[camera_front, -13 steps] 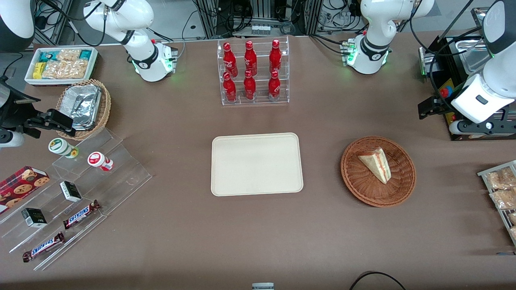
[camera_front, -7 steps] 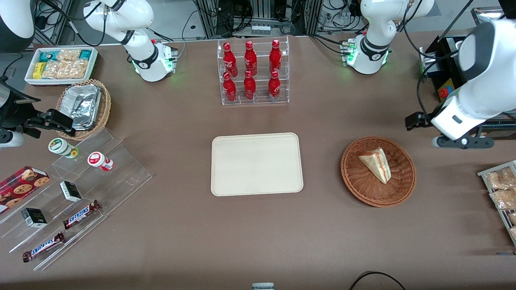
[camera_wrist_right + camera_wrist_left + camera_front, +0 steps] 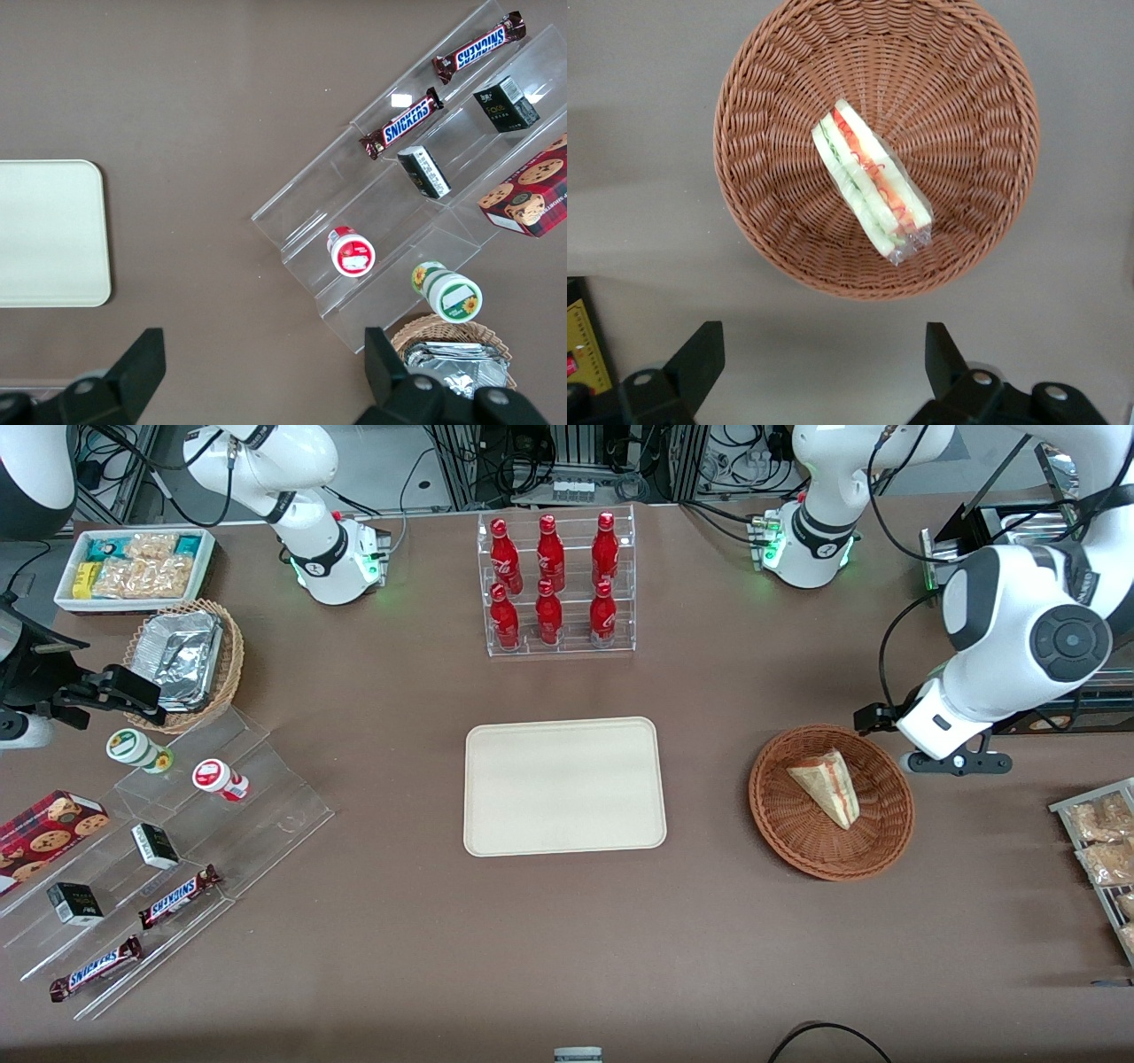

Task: Place sandwich from basket to tray
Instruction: 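Move the left gripper over the wrapped sandwich in the wicker basket, then lower the left gripper and close it on the sandwich's crust edge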

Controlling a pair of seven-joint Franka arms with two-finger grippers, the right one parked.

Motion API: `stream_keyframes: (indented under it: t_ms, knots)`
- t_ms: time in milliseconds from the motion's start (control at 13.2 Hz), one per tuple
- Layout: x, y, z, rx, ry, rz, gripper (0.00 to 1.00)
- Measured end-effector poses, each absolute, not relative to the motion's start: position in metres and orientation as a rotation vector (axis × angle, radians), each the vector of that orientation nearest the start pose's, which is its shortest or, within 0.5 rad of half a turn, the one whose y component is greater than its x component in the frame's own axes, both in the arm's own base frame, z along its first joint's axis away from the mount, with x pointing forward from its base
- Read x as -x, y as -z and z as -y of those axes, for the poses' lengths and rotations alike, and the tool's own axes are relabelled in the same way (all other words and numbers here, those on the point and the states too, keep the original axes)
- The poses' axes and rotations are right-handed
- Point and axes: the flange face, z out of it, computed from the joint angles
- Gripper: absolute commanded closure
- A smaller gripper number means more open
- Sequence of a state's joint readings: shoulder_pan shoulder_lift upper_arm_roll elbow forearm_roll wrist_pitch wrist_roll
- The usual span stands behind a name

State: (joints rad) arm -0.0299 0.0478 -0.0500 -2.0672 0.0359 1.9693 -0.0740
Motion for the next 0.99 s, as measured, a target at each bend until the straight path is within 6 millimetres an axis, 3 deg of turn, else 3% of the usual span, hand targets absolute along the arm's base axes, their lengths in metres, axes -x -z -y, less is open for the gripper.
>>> stream_keyframes:
  t_ms: [303,683,986]
  knots:
    - [-0.53,-0.361,0.049,3.096,-0.109,0.183,0.0]
    - [-0.536,-0.341,0.078,3.034,0.002,0.723,0.0]
    - [-0.539,-0.323,0.077,3.0,-0.012,0.846,0.0]
